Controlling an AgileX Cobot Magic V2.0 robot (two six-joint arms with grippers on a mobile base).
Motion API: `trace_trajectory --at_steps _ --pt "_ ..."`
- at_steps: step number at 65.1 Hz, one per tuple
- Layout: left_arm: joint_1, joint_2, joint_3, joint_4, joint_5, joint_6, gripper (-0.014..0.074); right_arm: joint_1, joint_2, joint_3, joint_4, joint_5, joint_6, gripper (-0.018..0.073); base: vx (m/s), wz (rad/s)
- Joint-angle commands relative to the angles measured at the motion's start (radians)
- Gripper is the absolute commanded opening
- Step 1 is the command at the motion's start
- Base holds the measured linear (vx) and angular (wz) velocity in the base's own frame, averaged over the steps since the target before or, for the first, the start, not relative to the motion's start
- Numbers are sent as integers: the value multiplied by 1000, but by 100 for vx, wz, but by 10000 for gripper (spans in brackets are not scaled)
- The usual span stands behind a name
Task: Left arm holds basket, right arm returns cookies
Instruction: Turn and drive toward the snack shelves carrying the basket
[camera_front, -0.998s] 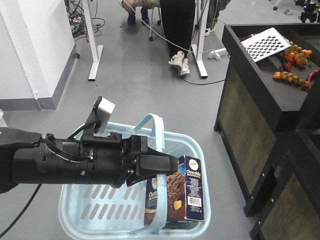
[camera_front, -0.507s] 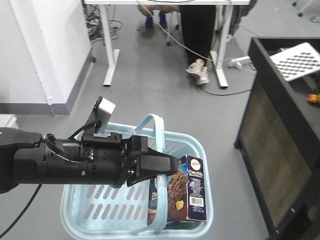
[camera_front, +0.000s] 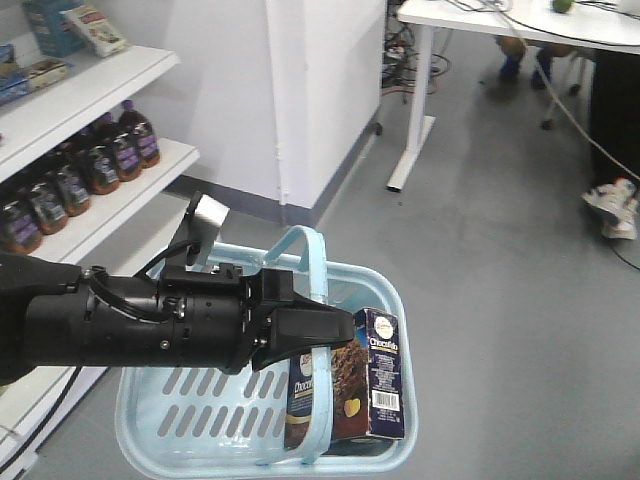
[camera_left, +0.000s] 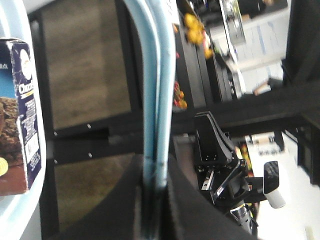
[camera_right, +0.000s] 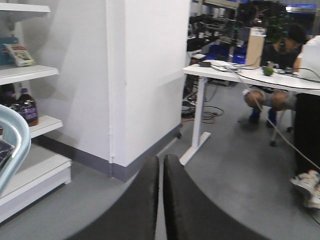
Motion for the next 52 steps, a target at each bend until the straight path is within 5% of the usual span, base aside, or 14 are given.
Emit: trace_trajectory --at_steps 1,52 --pt "-5 -42 -33 -109 50 13 -3 -7 -12 17 -8 -74 0 -11 26 76" --pt "-5 -42 -33 -109 50 13 -3 -7 -12 17 -8 -74 0 -11 24 63"
